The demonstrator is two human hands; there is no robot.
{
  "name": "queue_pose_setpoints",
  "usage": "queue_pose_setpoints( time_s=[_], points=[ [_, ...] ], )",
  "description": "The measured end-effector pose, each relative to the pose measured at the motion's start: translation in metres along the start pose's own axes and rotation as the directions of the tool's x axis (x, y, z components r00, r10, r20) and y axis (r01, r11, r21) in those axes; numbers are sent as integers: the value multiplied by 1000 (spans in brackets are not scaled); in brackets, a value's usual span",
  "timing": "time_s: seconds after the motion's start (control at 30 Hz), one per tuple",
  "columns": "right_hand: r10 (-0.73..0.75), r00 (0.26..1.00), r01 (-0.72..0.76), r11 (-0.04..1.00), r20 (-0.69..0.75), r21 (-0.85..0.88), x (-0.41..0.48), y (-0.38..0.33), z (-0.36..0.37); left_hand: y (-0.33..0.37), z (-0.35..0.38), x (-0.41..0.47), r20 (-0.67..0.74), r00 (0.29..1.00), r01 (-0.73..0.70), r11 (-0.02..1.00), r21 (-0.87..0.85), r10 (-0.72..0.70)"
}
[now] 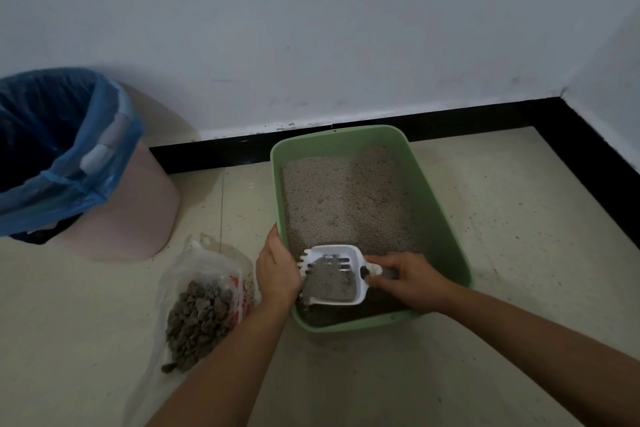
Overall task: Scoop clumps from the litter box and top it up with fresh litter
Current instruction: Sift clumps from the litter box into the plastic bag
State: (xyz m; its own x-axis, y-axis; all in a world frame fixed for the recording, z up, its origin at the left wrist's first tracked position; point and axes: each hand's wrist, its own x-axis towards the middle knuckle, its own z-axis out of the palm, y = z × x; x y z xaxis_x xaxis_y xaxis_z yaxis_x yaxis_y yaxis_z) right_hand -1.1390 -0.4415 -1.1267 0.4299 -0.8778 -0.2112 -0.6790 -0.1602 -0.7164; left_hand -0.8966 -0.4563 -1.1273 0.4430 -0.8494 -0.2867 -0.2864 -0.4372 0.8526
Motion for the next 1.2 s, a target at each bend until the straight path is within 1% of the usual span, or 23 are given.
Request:
queue_pose_setpoints(
  time_s=[0.1,0.2,0.47,0.53,0.63,0.77,0.87,0.97,1.1,1.2],
  points=[
    [-25,999,24,999,-21,-33,-1,-2,-5,0,1,-1,-21,999,25,999,-34,-26],
    [0,999,-3,998,-50,-59,-1,-3,-6,-1,1,0,-24,999,31,999,-37,-32],
    [30,999,-33,992,-28,-122,-1,-9,-8,6,-1,-6,-31,999,34,997,-76,-36],
    [17,1000,-19,992,-16,-124,-1,-12,-7,7,-1,-8,-30,999,29,996,-79,-31],
    [27,998,-35,993,-64,-116,1,-14,-9,10,-3,-10,-37,999,24,997,-78,-27],
    [29,999,-33,994,-40,-100,1,-16,-6,12,-4,-12,-41,999,32,997,-72,-35],
    [19,995,-28,996,-101,-85,2,-14,-8,15,-4,-13,-38,999,26,997,-74,-29],
    [13,997,-19,997,-71,-79,1,-19,-6,15,-4,-14,-42,998,48,995,-88,-52],
    [28,995,-35,997,-98,-68,0,-20,-8,16,-4,-14,-41,997,60,994,-88,-64],
    [23,996,-30,996,-85,-82,-1,-23,-7,17,-4,-14,-43,996,74,992,-103,-79]
  ],
)
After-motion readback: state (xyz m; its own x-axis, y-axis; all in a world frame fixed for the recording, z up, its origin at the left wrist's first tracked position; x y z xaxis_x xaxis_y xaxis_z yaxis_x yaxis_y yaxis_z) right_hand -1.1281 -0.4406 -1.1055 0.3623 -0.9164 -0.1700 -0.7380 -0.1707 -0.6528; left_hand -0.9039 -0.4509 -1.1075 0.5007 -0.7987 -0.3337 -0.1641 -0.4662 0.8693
